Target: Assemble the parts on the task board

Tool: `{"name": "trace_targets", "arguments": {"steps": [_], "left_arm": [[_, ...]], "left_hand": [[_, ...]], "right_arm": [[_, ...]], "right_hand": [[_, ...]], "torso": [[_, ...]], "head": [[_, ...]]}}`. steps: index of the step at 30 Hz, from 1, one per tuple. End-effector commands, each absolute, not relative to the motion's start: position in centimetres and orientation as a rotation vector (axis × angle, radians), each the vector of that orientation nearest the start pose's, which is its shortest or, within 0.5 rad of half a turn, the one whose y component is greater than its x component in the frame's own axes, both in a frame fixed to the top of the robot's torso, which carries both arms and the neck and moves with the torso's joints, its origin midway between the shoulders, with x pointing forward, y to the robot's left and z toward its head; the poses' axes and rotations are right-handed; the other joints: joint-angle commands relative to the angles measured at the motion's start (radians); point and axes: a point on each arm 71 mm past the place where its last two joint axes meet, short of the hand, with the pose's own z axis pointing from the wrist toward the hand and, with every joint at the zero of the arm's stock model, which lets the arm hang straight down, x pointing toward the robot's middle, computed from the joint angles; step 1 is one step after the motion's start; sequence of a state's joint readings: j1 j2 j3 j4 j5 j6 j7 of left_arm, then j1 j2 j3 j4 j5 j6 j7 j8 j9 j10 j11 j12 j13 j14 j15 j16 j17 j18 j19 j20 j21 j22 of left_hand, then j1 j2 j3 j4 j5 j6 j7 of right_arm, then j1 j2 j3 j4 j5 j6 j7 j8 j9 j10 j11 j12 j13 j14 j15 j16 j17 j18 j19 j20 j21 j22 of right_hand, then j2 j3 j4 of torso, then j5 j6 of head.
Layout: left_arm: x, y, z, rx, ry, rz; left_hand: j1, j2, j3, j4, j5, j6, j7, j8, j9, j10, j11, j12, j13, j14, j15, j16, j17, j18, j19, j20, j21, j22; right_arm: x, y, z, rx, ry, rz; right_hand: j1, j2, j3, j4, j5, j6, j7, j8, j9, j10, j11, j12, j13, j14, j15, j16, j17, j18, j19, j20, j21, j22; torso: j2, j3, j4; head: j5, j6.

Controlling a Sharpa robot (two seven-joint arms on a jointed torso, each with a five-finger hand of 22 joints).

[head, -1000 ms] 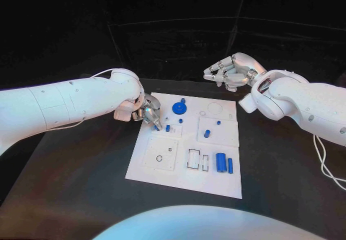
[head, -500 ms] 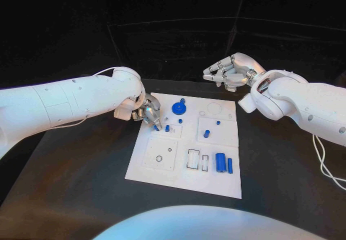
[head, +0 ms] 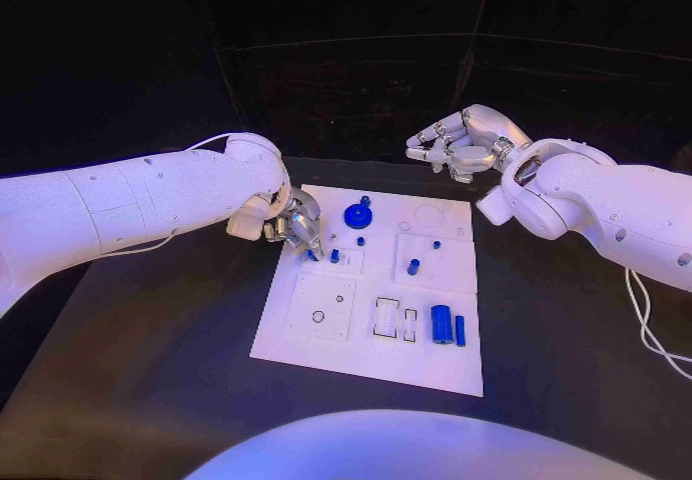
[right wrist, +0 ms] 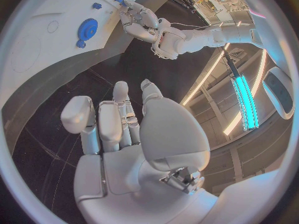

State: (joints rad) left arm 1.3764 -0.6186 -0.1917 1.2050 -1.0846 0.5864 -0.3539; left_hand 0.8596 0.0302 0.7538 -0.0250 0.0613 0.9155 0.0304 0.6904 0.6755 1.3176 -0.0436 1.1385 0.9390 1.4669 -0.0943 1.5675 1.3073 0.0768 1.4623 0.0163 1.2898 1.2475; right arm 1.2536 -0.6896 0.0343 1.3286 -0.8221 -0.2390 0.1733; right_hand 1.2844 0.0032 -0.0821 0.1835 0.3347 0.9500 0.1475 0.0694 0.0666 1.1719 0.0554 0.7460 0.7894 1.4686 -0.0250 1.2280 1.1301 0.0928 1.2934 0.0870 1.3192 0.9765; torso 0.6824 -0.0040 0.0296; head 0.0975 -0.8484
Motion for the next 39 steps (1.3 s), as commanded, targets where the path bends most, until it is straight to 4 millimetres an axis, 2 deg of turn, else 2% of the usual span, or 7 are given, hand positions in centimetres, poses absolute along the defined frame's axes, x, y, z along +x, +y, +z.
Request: {"name": "trace_targets", "arguments": {"steps": [1,16,26,31,39], "left_arm": [[52.28,19.69,-21.87,0.224,2.636,-0.294],[52.49,19.65,-21.86,0.221,2.635,-0.290],[52.53,19.54,-21.87,0.225,2.638,-0.288],[52.53,19.50,-21.88,0.226,2.638,-0.288],[52.46,19.46,-21.90,0.232,2.644,-0.288]], "left_hand": [[-0.022,0.014,0.040,-0.032,-0.003,0.017,-0.007,0.001,0.001,0.008,-0.002,0.007,0.006,0.104,-0.007,0.003,0.263,-0.003,0.010,-0.007,0.002,0.003],[-0.098,0.036,0.038,-0.003,-0.003,0.041,-0.014,-0.012,0.006,0.022,-0.007,0.020,0.023,0.104,-0.010,0.003,0.263,-0.007,0.016,-0.010,0.014,0.019],[-0.130,0.019,0.016,0.001,-0.004,0.047,-0.014,-0.018,0.010,0.023,-0.007,0.020,0.024,0.104,-0.011,0.003,0.263,-0.007,0.016,-0.011,0.014,0.020],[-0.142,0.007,-0.003,0.000,-0.005,0.051,-0.015,-0.021,0.013,0.024,-0.008,0.020,0.025,0.104,-0.011,0.003,0.263,-0.007,0.016,-0.011,0.015,0.022],[-0.142,0.000,-0.016,-0.009,-0.004,0.053,-0.017,-0.022,0.015,0.025,-0.009,0.021,0.027,0.104,-0.012,0.003,0.263,-0.007,0.017,-0.012,0.017,0.024]], "right_arm": [[53.38,-17.21,-13.85,0.281,1.605,1.186],[53.36,-17.22,-13.83,0.282,1.603,1.186],[53.34,-17.25,-13.83,0.282,1.603,1.185],[53.35,-17.26,-13.83,0.282,1.603,1.185],[53.35,-17.23,-13.83,0.282,1.602,1.186]], "right_hand": [[0.002,0.006,-0.008,-0.001,0.004,-0.004,-0.001,0.005,0.001,-0.007,0.002,-0.007,-0.001,0.017,0.004,-0.004,0.001,0.020,-0.008,0.000,-0.003,-0.001],[0.002,0.006,-0.008,-0.001,0.004,-0.004,-0.001,0.005,0.001,-0.007,0.002,-0.007,-0.001,0.017,0.004,-0.004,0.001,0.020,-0.008,0.000,-0.003,-0.001],[0.003,0.006,-0.008,-0.001,0.005,-0.004,-0.001,0.005,0.001,-0.008,0.002,-0.008,-0.002,0.018,0.004,-0.004,0.002,0.020,-0.008,0.000,-0.004,-0.002],[0.003,0.006,-0.008,-0.001,0.005,-0.004,-0.001,0.005,0.001,-0.008,0.002,-0.008,-0.002,0.018,0.004,-0.004,0.002,0.020,-0.008,0.000,-0.004,-0.002],[0.003,0.006,-0.008,-0.001,0.005,-0.004,-0.001,0.005,0.001,-0.008,0.002,-0.008,-0.002,0.018,0.004,-0.004,0.002,0.020,-0.008,0.000,-0.004,-0.002]], "torso": [[0.000,-0.0003,-0.0002],[0.001,0.0003,-0.0008],[0.000,0.0004,-0.0007],[0.000,-0.0008,0.0002],[0.000,-0.0002,-0.0003]], "head": [[0.002,0.000],[0.001,-0.002],[0.000,-0.003],[-0.001,-0.003],[0.000,-0.005]]}}
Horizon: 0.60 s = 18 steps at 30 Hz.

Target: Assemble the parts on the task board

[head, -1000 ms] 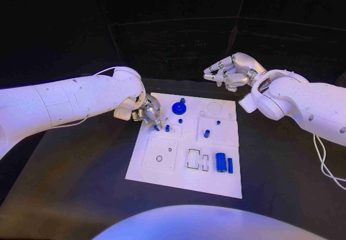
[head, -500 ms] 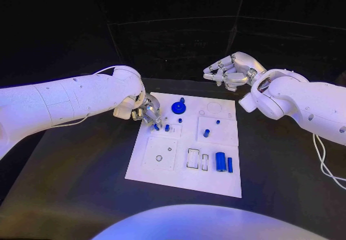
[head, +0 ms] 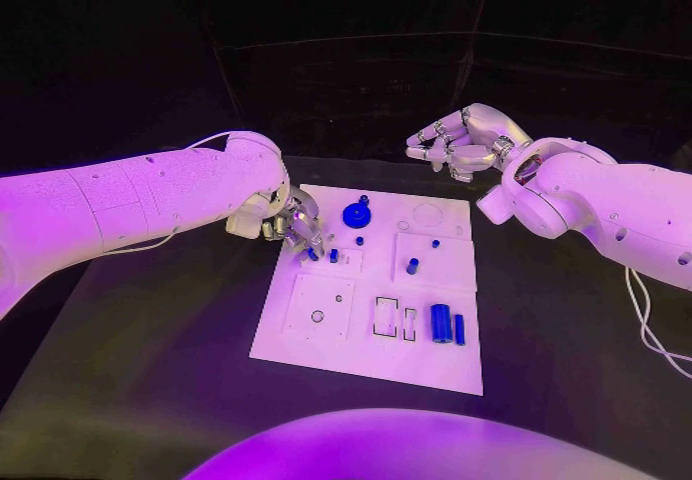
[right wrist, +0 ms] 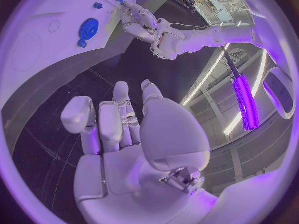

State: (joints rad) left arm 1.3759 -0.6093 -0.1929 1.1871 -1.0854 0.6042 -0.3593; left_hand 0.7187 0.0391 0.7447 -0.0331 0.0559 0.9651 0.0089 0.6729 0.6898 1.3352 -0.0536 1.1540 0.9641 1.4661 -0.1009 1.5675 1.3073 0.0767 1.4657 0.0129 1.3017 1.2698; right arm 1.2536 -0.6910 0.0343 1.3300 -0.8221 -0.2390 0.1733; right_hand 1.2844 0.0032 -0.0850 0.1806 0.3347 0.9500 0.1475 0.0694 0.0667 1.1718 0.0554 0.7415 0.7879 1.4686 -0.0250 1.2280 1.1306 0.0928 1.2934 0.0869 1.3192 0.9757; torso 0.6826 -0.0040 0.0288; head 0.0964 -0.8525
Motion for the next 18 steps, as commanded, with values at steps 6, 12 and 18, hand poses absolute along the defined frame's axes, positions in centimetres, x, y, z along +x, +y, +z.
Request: {"name": "trace_targets", "arguments": {"steps": [6,12,18], "left_arm": [[52.39,19.40,-21.90,0.237,2.647,-0.290],[52.30,19.29,-21.90,0.241,2.647,-0.294],[52.23,19.15,-21.89,0.244,2.644,-0.300]], "left_hand": [[0.022,0.016,0.000,-0.020,0.002,0.009,0.001,-0.008,0.005,0.012,-0.002,0.009,0.008,0.105,-0.007,0.003,0.263,-0.008,0.014,-0.010,0.007,0.006],[0.040,0.036,0.011,-0.036,0.003,0.014,0.000,-0.012,0.008,0.016,-0.003,0.012,0.013,0.105,-0.007,0.003,0.263,-0.009,0.015,-0.010,0.009,0.009],[0.047,0.046,0.017,-0.040,0.003,0.018,-0.001,-0.013,0.010,0.019,-0.003,0.014,0.017,0.105,-0.007,0.003,0.263,-0.009,0.016,-0.010,0.012,0.012]], "right_arm": [[53.36,-17.22,-13.83,0.282,1.602,1.186],[53.36,-17.22,-13.83,0.281,1.602,1.186],[53.37,-17.20,-13.83,0.281,1.602,1.187]], "right_hand": [[0.003,0.006,-0.005,0.002,0.005,-0.004,-0.001,0.005,0.001,-0.008,0.002,-0.003,-0.001,0.018,0.004,-0.004,0.001,0.020,-0.008,0.000,-0.004,-0.001],[0.003,0.006,-0.005,0.002,0.005,-0.004,-0.001,0.005,0.001,-0.008,0.002,-0.003,-0.001,0.018,0.004,-0.004,0.001,0.020,-0.008,0.000,-0.004,-0.001],[0.004,0.006,-0.006,0.002,0.005,-0.004,-0.001,0.005,0.001,-0.009,0.002,-0.005,-0.003,0.018,0.004,-0.004,0.001,0.020,-0.008,0.000,-0.005,-0.002]], "torso": [[0.000,-0.0004,0.0008],[0.000,-0.0002,0.0008],[0.000,0.0000,0.0004]], "head": [[0.001,-0.002],[0.001,-0.003],[0.002,-0.002]]}}
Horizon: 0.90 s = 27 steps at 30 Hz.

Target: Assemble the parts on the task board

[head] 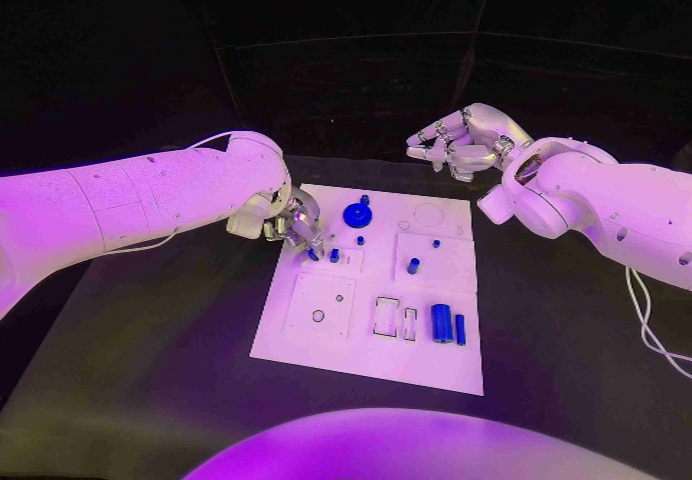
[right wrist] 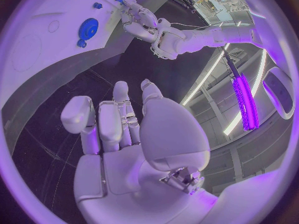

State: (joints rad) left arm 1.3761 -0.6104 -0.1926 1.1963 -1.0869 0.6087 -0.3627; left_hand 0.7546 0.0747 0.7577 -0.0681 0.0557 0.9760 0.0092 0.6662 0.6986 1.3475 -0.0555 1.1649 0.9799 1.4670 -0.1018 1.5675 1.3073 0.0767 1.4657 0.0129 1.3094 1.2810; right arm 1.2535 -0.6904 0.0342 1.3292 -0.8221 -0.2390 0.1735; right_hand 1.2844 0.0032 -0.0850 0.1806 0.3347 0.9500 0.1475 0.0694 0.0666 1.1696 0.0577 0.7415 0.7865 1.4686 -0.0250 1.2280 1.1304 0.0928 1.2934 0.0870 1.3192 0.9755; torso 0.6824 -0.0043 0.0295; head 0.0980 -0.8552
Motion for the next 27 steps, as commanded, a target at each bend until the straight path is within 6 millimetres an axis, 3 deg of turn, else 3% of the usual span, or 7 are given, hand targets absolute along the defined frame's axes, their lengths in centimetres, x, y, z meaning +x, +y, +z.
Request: {"name": "trace_targets", "arguments": {"steps": [1,11,15,19,27], "left_arm": [[52.24,19.14,-21.89,0.243,2.643,-0.300],[52.39,19.24,-21.89,0.236,2.640,-0.295],[52.39,19.22,-21.89,0.237,2.641,-0.295],[52.38,19.19,-21.89,0.238,2.642,-0.295],[52.43,19.18,-21.87,0.232,2.634,-0.298]], "left_hand": [[0.012,0.013,0.005,-0.005,0.003,0.008,-0.001,-0.007,0.001,0.007,-0.002,0.003,0.000,0.104,-0.006,0.003,0.263,-0.010,0.017,-0.010,0.006,0.003],[0.003,0.007,-0.006,-0.002,0.002,0.010,0.001,-0.011,0.002,0.007,0.000,0.001,-0.001,0.104,-0.005,0.003,0.263,-0.009,0.016,-0.009,0.004,0.001],[-0.036,-0.028,-0.079,0.022,0.000,0.020,0.001,-0.019,0.005,0.009,0.001,0.000,-0.001,0.104,-0.004,0.003,0.263,-0.010,0.016,-0.008,0.003,0.002],[-0.054,-0.046,-0.137,0.038,0.000,0.024,0.001,-0.029,0.008,0.010,0.001,-0.001,0.000,0.104,-0.004,0.003,0.263,-0.010,0.016,-0.008,0.004,0.004],[-0.068,-0.058,-0.215,0.062,0.000,0.031,0.000,-0.040,0.013,0.011,0.000,-0.002,0.002,0.104,-0.006,0.003,0.263,-0.010,0.016,-0.009,0.004,0.007]], "right_arm": [[53.36,-17.19,-13.83,0.281,1.602,1.187],[53.36,-17.20,-13.83,0.281,1.601,1.187],[53.36,-17.20,-13.83,0.281,1.601,1.186],[53.36,-17.21,-13.83,0.281,1.600,1.186],[53.38,-17.20,-13.83,0.281,1.600,1.186]], "right_hand": [[0.004,0.006,-0.006,0.002,0.005,-0.004,-0.001,0.005,0.001,-0.007,0.000,-0.005,-0.002,0.018,0.004,-0.004,0.001,0.020,-0.008,0.000,-0.005,-0.002],[0.004,0.006,-0.006,0.002,0.005,-0.004,-0.001,0.005,0.001,-0.007,0.000,-0.005,-0.002,0.018,0.004,-0.004,0.001,0.020,-0.008,0.000,-0.005,-0.002],[0.004,0.006,-0.006,0.002,0.005,-0.004,0.000,0.005,0.001,-0.008,0.000,-0.006,-0.003,0.018,0.004,-0.005,0.001,0.020,-0.009,0.000,-0.005,-0.004],[0.004,0.006,-0.006,0.002,0.005,-0.005,0.000,0.005,0.001,-0.008,0.000,-0.007,-0.003,0.018,0.004,-0.005,0.001,0.021,-0.010,0.000,-0.006,-0.005],[0.004,0.006,-0.006,0.002,0.005,-0.005,0.000,0.005,0.001,-0.009,0.000,-0.009,-0.005,0.018,0.004,-0.006,0.000,0.021,-0.011,0.000,-0.007,-0.007]], "torso": [[0.000,0.0003,-0.0008],[0.001,0.0006,-0.0006],[0.000,0.0006,-0.0009],[0.000,0.0004,0.0000],[0.000,0.0005,-0.0011]], "head": [[0.001,0.001],[0.000,0.001],[-0.001,-0.001],[-0.002,-0.001],[-0.001,0.002]]}}
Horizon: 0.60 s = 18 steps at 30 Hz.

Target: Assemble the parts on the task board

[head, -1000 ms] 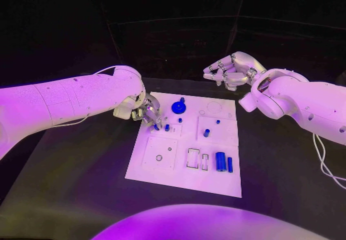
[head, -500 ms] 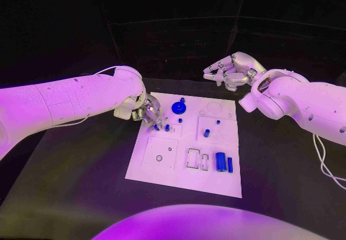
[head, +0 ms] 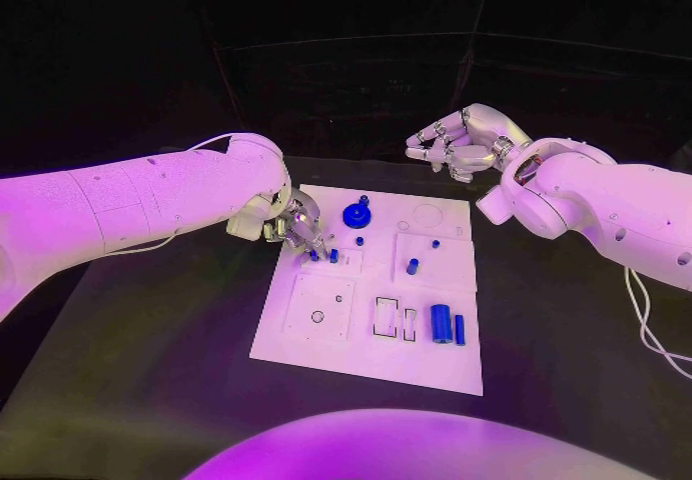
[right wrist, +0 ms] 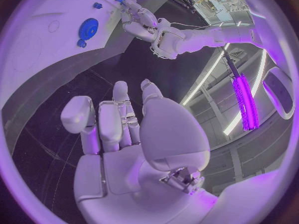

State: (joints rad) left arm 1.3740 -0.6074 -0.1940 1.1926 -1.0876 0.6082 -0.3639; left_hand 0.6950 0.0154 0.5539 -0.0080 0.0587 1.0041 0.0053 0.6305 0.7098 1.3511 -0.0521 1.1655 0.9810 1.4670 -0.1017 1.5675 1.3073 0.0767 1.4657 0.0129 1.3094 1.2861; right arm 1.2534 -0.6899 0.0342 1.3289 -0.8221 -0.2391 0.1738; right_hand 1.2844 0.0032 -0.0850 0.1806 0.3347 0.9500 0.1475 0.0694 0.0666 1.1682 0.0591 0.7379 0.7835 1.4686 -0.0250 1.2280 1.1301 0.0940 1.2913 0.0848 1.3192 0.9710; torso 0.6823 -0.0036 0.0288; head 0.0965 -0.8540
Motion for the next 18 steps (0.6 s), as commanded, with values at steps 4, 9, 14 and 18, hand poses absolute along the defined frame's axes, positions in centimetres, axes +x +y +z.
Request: {"name": "trace_targets", "arguments": {"steps": [4,9,14,18], "left_arm": [[52.49,19.18,-21.84,0.226,2.626,-0.300],[52.56,19.23,-21.81,0.219,2.618,-0.302],[52.59,19.37,-21.79,0.212,2.612,-0.304],[52.59,19.50,-21.76,0.206,2.602,-0.305]], "left_hand": [[-0.008,0.003,-0.025,0.007,-0.002,0.004,0.003,-0.007,0.003,0.008,-0.004,-0.002,0.003,0.104,-0.006,0.003,0.263,-0.010,0.017,-0.010,0.006,0.003],[-0.007,0.004,-0.030,0.009,-0.002,0.005,0.003,-0.008,0.003,0.008,-0.004,-0.001,0.003,0.104,-0.006,0.003,0.263,-0.010,0.017,-0.010,0.005,0.003],[-0.006,0.001,-0.049,0.013,-0.003,0.005,0.003,-0.011,0.005,0.007,-0.004,-0.002,0.003,0.104,-0.007,0.003,0.263,-0.010,0.017,-0.010,0.005,0.003],[-0.006,-0.011,-0.087,0.020,-0.004,0.006,0.003,-0.015,0.009,0.006,-0.004,-0.004,0.002,0.104,-0.007,0.003,0.263,-0.010,0.016,-0.011,0.003,0.002]], "right_arm": [[53.38,-17.22,-13.83,0.282,1.600,1.186],[53.38,-17.22,-13.83,0.282,1.600,1.186],[53.38,-17.22,-13.84,0.282,1.600,1.186],[53.39,-17.20,-13.86,0.282,1.601,1.186]], "right_hand": [[0.004,0.006,-0.007,0.002,0.005,-0.005,0.000,0.005,0.001,-0.008,-0.002,-0.005,-0.002,0.018,0.004,-0.006,0.000,0.020,-0.009,0.002,-0.007,-0.003],[0.004,0.006,-0.007,0.002,0.005,-0.005,0.000,0.005,0.001,-0.010,-0.002,-0.008,-0.005,0.017,0.004,-0.006,0.000,0.020,-0.010,0.002,-0.008,-0.005],[0.004,0.006,-0.007,0.002,0.005,-0.005,0.000,0.005,0.001,-0.010,-0.002,-0.008,-0.005,0.017,0.004,-0.006,0.000,0.020,-0.010,0.002,-0.008,-0.005],[0.004,0.006,-0.007,0.002,0.005,-0.005,0.000,0.005,0.001,-0.011,-0.002,-0.011,-0.008,0.017,0.004,-0.007,-0.001,0.021,-0.011,0.002,-0.009,-0.007]], "torso": [[0.000,-0.0003,-0.0004],[0.000,-0.0003,0.0004],[0.001,-0.0008,0.0010],[0.000,-0.0007,0.0003]], "head": [[0.000,0.002],[0.000,0.002],[-0.001,0.002],[0.000,0.002]]}}
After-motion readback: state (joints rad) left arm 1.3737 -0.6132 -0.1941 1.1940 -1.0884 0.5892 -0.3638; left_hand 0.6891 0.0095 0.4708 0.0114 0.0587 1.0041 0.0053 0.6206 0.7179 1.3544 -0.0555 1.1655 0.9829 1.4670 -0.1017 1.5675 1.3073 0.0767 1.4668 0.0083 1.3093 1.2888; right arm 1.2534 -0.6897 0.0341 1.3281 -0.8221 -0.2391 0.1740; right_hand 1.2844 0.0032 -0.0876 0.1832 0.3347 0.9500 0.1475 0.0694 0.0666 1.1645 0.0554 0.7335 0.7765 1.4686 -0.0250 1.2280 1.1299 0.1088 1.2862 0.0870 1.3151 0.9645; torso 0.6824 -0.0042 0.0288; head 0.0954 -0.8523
